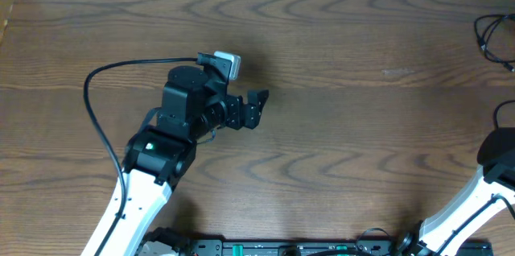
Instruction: Untangle cables
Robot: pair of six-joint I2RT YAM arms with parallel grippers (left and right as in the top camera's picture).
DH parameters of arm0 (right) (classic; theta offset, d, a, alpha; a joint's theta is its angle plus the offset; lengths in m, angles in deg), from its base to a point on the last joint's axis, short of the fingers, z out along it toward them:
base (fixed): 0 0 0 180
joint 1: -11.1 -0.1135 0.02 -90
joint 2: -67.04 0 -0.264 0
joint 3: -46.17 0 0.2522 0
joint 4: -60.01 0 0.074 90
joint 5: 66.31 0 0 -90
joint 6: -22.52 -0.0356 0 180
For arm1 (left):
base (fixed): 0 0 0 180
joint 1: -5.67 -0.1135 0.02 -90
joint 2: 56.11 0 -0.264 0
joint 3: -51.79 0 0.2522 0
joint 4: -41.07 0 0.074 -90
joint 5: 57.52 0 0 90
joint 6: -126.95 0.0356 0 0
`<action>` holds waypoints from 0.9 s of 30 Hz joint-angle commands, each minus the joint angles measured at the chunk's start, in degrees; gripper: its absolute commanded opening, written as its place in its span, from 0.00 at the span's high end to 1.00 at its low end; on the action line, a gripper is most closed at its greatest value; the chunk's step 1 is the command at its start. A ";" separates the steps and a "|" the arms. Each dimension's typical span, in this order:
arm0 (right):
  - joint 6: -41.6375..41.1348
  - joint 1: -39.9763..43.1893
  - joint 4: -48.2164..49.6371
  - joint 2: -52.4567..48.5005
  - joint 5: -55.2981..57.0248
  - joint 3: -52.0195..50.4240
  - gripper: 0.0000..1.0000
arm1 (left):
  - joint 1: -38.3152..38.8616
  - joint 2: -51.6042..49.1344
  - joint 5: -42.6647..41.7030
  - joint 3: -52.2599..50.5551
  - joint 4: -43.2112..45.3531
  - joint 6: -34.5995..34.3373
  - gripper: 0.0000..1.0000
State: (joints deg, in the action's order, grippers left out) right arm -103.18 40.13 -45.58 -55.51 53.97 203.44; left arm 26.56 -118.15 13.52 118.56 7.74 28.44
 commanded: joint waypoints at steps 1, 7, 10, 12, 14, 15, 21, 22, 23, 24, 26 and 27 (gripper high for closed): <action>-6.60 0.46 -3.04 0.28 2.67 0.11 0.01 | 0.02 4.00 0.61 0.35 -0.35 1.18 0.02; -6.86 0.66 -5.51 1.22 3.41 -0.07 0.01 | 0.02 8.92 7.74 0.35 -4.72 1.18 0.02; -6.88 0.66 -5.51 3.58 3.19 -0.70 0.01 | 0.02 10.71 10.88 0.35 -7.06 1.16 0.02; -6.88 0.57 -5.49 5.42 3.13 -1.29 0.01 | 0.02 11.76 11.32 0.35 -7.37 1.16 0.02; -6.54 0.55 -5.49 7.39 2.51 -2.64 0.01 | 0.02 12.55 11.63 0.35 -7.37 1.16 0.02; -6.14 0.55 -5.51 8.48 2.34 -3.72 0.01 | 0.02 12.83 12.26 0.35 -7.41 1.16 0.02; -8.66 0.59 -5.01 16.28 2.80 -14.21 0.01 | 0.02 13.25 13.68 0.35 -8.96 0.96 0.02; -8.61 0.59 -4.15 17.46 2.75 -16.06 0.01 | 0.02 13.25 13.68 0.35 -9.57 0.96 0.02; -8.61 0.59 -3.28 18.78 2.78 -18.10 0.01 | 0.02 13.25 13.68 0.35 -10.03 0.96 0.02; -8.57 0.59 -2.51 19.69 2.75 -19.56 0.01 | 0.02 13.25 13.68 0.35 -10.43 0.94 0.02; -8.26 0.59 -0.66 22.12 2.34 -23.41 0.01 | 0.02 13.44 13.68 0.35 -10.82 0.70 0.02; -7.69 0.57 0.15 23.02 2.03 -24.81 0.01 | 0.02 13.66 13.68 0.35 -10.93 0.70 0.02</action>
State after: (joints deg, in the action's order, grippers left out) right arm -110.46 40.51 -46.46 -34.72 55.59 182.32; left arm 26.56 -105.19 26.44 118.56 -2.89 28.42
